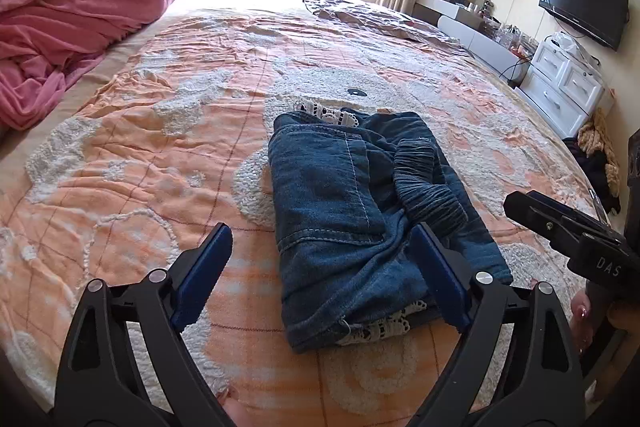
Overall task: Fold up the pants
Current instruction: 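Open the right tool and withdraw both tools from the folded pants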
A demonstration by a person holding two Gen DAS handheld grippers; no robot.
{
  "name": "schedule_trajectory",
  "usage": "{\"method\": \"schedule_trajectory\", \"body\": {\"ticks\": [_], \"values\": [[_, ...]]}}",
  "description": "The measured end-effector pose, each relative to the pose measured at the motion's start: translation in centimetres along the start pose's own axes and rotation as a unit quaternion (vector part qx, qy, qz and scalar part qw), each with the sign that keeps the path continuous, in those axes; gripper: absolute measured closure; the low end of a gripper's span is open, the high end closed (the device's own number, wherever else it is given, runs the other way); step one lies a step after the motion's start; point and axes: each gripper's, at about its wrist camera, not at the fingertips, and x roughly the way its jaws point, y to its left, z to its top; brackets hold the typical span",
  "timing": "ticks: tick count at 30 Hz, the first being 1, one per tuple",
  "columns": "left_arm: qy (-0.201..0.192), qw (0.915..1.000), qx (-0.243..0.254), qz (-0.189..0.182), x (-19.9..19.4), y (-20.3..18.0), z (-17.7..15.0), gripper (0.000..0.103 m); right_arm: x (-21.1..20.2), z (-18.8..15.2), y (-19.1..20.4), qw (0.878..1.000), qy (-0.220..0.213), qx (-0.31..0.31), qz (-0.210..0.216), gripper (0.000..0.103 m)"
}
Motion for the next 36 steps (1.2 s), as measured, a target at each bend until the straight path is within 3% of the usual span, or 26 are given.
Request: {"method": "schedule_trajectory", "body": {"ticks": [5,13,36], "values": [[-0.007,1.0,0.001,0.002,-1.5,-0.1,-0.2,0.01,-1.8,0.1,0.4,1.0,-0.015,-0.003,0.002,0.011],[-0.011,0.9998,0.005,0.017,-3.9,-0.1,-1.3,0.01,-4.3,-0.2,0.9,1.0,-0.026,-0.002,0.011,0.005],[0.012,0.9993,0.016,0.03,-7.7,-2.1,-6.9,0.01,-9.7,-5.4,0.5,1.0,-0.025,-0.001,0.004,0.005]]}}
